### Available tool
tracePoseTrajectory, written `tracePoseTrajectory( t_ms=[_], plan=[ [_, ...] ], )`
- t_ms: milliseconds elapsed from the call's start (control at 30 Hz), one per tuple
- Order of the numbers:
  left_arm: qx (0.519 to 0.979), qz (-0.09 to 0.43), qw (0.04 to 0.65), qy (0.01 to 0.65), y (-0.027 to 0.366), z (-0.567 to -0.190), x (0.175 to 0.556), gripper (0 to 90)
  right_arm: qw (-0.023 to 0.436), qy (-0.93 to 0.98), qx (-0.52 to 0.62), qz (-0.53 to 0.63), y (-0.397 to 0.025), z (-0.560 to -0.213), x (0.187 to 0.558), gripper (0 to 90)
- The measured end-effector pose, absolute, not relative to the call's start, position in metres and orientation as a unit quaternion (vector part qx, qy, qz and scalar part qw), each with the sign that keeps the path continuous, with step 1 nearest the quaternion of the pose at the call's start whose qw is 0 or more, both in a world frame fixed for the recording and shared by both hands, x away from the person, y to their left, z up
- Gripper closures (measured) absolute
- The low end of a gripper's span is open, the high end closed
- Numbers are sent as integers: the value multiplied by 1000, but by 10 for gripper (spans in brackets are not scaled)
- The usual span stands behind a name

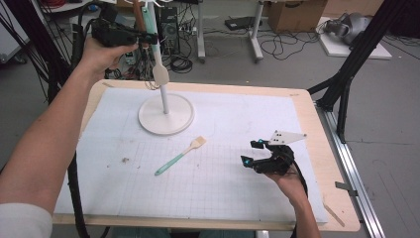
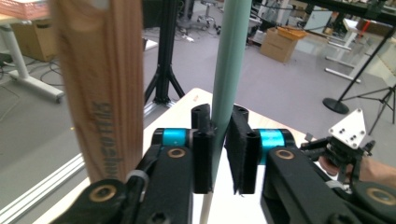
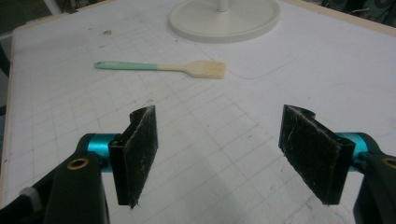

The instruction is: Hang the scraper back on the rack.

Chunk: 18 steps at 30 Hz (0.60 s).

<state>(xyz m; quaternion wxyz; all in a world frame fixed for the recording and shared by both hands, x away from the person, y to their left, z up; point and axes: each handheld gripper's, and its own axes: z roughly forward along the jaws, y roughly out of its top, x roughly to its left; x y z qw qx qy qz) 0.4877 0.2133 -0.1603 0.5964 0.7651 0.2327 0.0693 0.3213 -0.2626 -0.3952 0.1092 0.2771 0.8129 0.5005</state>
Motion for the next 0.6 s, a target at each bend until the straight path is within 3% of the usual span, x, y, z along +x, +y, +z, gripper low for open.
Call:
tracePoseTrajectory(
  t_ms=[400, 600],
  plan=[
    [775, 91, 577, 241, 212, -156, 478, 631, 107, 813, 271, 504, -260, -395, 322, 276],
    [773, 99, 579, 238, 213, -156, 472, 614, 107, 810, 272, 508, -262, -394, 322, 276]
  ],
)
